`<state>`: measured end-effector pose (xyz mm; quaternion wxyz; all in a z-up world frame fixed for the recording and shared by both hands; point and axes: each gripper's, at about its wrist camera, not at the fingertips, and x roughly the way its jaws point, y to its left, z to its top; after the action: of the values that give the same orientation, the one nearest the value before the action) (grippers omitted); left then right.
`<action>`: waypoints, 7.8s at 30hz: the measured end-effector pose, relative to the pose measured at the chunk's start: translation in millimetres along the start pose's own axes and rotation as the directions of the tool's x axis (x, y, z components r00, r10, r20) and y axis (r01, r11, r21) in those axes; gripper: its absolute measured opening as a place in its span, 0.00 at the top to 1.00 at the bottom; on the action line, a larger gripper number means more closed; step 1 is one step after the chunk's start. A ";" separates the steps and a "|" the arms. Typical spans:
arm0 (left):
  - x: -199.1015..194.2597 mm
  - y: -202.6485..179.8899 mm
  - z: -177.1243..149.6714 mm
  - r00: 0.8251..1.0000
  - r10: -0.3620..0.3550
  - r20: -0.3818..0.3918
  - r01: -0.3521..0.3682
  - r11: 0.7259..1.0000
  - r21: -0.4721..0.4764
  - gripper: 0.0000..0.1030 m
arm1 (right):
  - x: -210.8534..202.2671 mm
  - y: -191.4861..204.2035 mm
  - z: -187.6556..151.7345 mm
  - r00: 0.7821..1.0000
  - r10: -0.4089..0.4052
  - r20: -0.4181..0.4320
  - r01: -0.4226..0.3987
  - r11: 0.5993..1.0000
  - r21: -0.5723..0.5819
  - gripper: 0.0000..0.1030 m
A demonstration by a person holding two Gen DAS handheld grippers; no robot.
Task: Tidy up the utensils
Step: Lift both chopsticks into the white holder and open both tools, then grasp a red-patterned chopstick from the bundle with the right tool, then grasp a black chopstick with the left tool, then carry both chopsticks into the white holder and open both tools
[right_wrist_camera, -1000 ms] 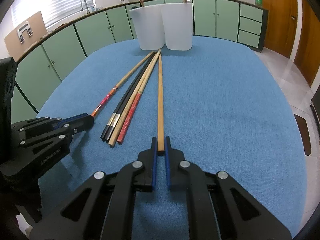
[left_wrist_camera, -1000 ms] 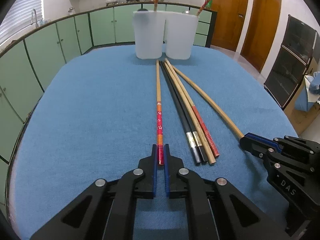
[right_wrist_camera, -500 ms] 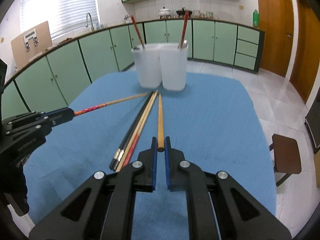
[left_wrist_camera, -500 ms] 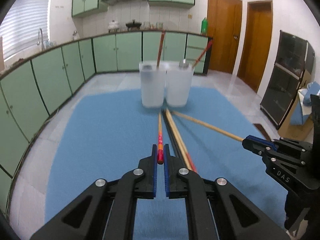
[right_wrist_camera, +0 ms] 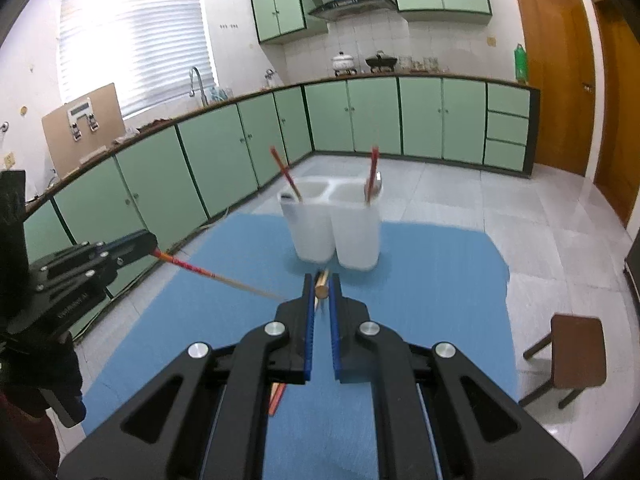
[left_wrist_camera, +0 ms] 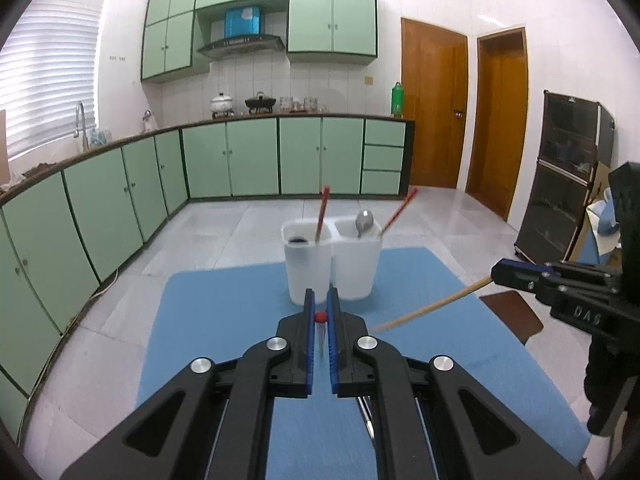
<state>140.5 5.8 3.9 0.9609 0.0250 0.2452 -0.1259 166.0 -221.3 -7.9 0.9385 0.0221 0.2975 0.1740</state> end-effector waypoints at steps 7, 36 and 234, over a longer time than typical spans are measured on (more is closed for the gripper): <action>7.8 9.4 27.1 0.999 -0.015 0.032 0.015 1.000 0.004 0.95 | 4.6 -3.2 41.5 0.999 0.042 -0.007 -0.042 0.999 -0.026 0.94; 102.3 19.2 141.1 0.987 -0.054 0.150 0.054 0.999 0.008 0.95 | 89.7 -48.7 174.4 0.992 -0.061 0.109 0.065 0.997 -0.035 0.94; -3.2 9.6 52.7 0.997 -0.039 0.068 0.040 0.999 -0.001 0.94 | -21.1 -1.5 77.9 0.998 0.061 0.032 -0.060 0.998 -0.029 0.95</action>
<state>164.7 10.0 51.6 0.9661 0.0146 0.2130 -0.1453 194.5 -225.1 67.5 0.9378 0.0207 0.2785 0.2063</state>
